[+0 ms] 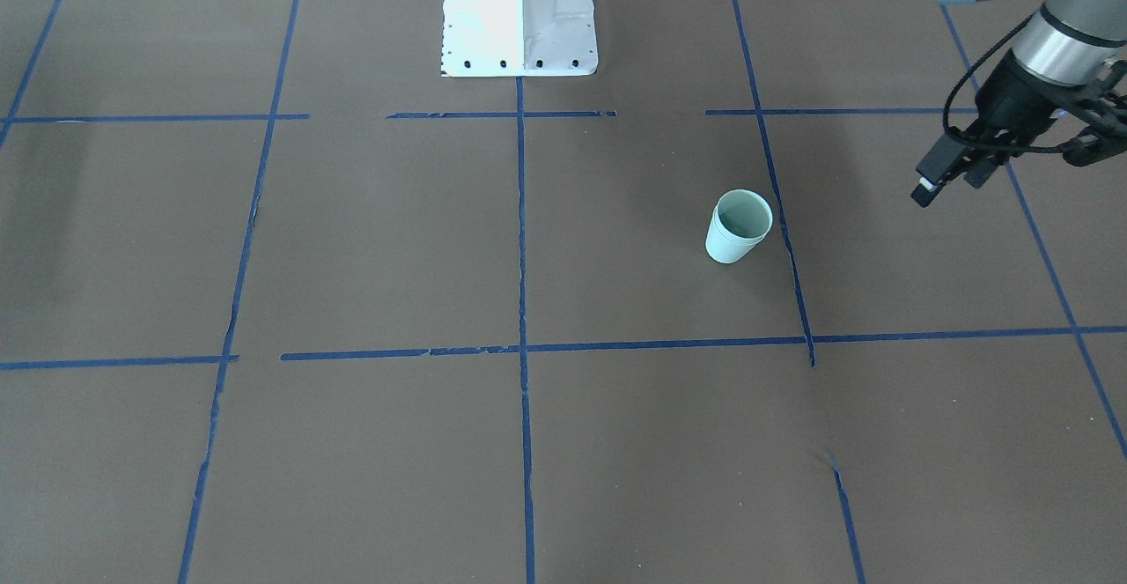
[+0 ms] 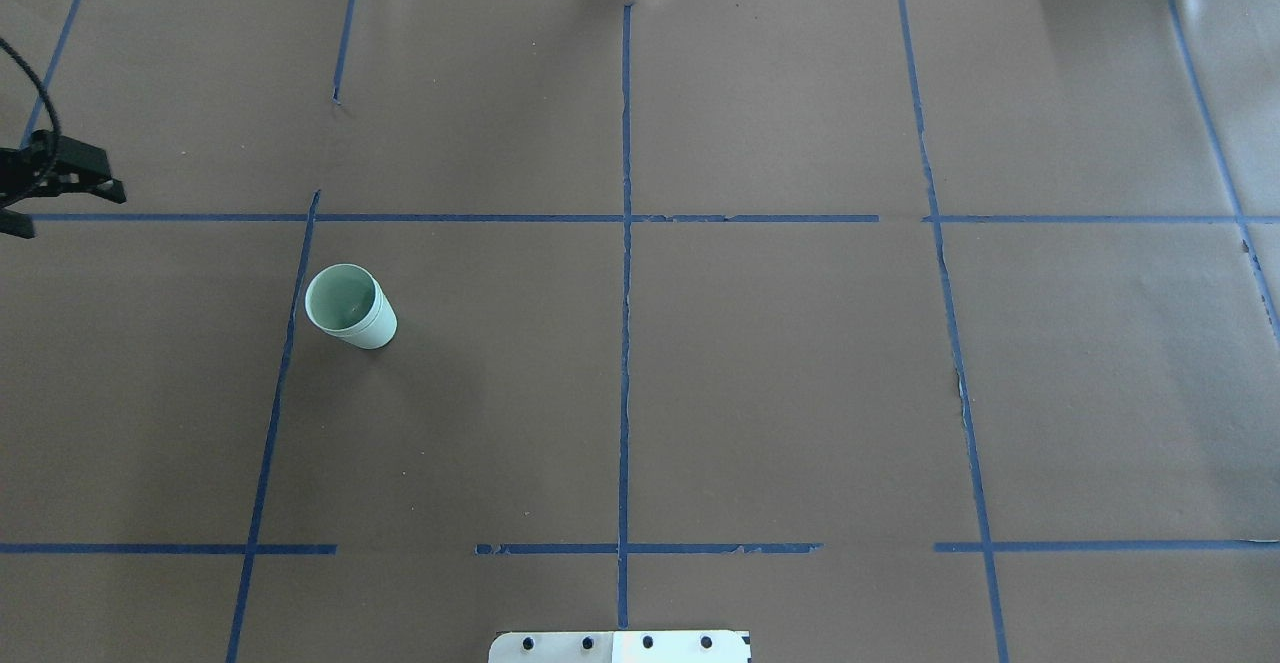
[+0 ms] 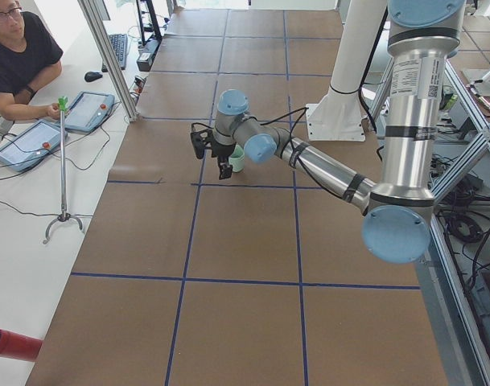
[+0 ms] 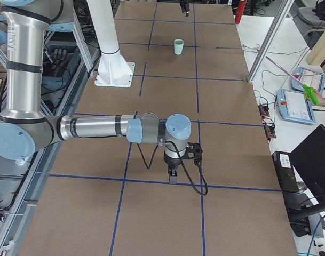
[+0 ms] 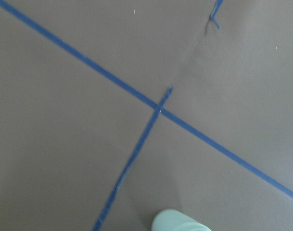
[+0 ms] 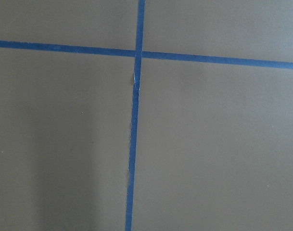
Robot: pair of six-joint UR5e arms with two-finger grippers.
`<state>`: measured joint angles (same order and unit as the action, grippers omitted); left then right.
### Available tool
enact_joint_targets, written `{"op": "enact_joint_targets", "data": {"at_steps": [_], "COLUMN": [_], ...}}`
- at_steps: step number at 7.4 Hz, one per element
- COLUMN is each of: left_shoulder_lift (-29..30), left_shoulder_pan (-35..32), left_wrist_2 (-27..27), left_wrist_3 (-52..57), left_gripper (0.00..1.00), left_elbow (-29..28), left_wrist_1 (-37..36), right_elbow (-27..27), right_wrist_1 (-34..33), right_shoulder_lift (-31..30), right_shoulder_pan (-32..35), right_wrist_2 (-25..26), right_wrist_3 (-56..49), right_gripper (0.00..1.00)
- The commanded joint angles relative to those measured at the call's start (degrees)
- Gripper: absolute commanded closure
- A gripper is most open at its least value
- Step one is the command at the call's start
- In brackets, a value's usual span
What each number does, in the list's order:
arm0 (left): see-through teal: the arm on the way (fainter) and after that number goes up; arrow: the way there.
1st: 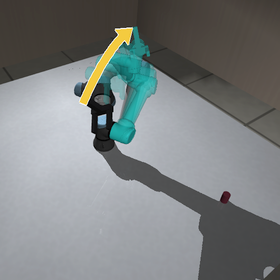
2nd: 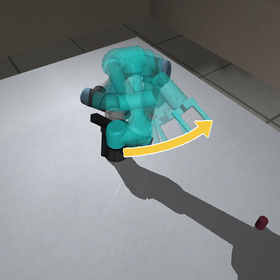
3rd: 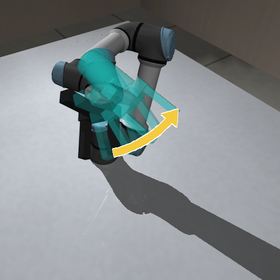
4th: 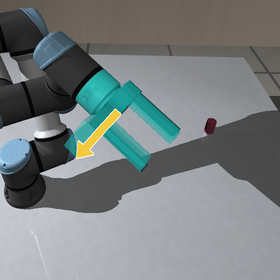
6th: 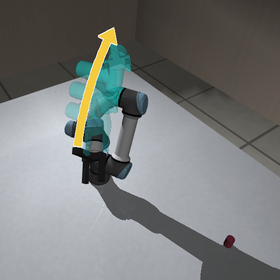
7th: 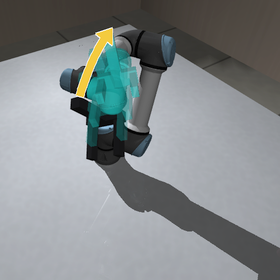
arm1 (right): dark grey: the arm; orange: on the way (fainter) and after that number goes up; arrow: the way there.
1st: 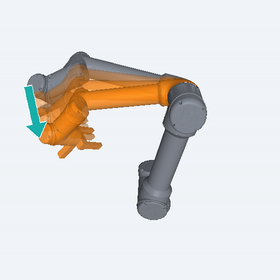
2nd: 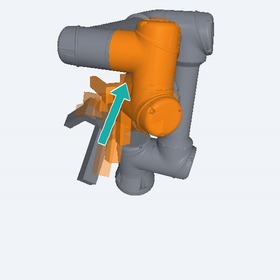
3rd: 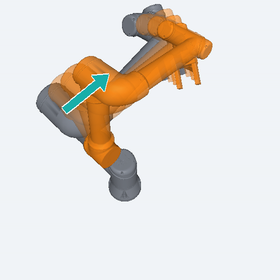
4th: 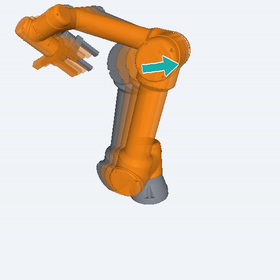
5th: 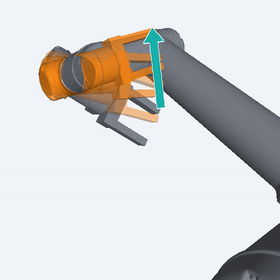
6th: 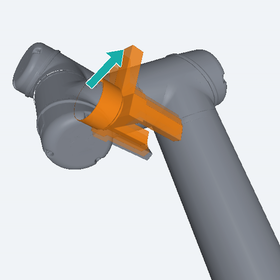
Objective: Stack cups
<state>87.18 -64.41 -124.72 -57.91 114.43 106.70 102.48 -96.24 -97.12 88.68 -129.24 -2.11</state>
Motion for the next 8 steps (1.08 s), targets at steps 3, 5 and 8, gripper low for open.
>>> {"op": "enact_joint_targets", "data": {"at_steps": [3,5,8], "left_shoulder_lift": [-6.95,3.38,3.09], "left_shoulder_pan": [-26.49,-32.6,-32.53], "left_wrist_2": [-6.59,-6.68,-11.07], "left_wrist_3": [53.14,61.76,61.78], "left_gripper": [0.0,0.0,0.0], "left_elbow": [-11.48,-14.75,-16.61], "left_wrist_1": [-10.12,-27.26,-26.99], "right_elbow": [0.0,0.0,-0.09], "right_wrist_1": [0.0,0.0,0.0], "right_shoulder_lift": [0.0,0.0,0.0], "right_shoulder_pan": [0.0,0.0,0.0], "right_wrist_2": [0.05,-0.04,-0.04], "right_wrist_3": [0.0,0.0,0.0], "right_gripper": [0.0,0.0,0.0]}}
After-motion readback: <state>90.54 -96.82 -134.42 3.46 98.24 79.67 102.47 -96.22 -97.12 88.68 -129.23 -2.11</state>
